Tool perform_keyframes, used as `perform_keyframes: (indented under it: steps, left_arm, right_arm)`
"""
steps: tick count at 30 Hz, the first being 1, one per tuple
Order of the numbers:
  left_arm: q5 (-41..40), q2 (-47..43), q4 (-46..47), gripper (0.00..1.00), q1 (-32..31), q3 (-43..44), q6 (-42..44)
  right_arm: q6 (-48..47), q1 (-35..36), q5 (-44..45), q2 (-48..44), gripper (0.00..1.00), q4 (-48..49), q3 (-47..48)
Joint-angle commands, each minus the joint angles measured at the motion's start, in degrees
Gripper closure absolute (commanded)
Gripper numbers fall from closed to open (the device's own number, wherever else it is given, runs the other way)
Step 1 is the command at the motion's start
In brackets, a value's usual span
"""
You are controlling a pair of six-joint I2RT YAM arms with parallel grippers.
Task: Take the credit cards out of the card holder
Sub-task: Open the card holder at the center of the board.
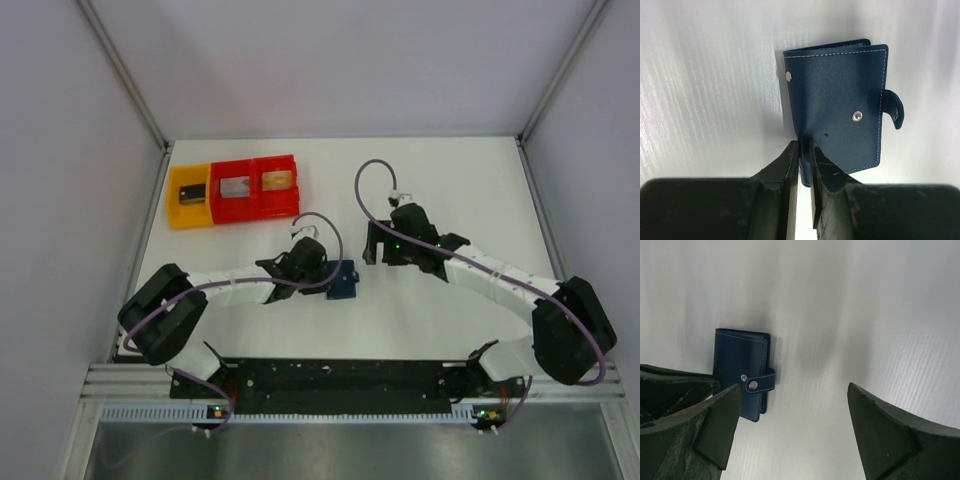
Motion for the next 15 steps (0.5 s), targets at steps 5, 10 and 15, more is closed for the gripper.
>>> perform_keyframes:
  steps: [5,10,15]
  left_arm:
    - [-3.03,-0.73,-2.55,0.83,0.23,0.91,1.27]
    - [-2.86,-0.73,-2.29,0.83,0.23,0.65,0.75]
    - [-3.29,-0.73,-2.38,0.83,0.23,0.30,0.57]
  right_arm:
    - [0.25,5.82,-2.80,10.84,0.13,3.73,6.24]
    - [1.31,7.32,0.62,15.77,0.14,2.15,8.09]
    - [1.40,7.23,6.60,15.78,0.28,-1.45,7.04]
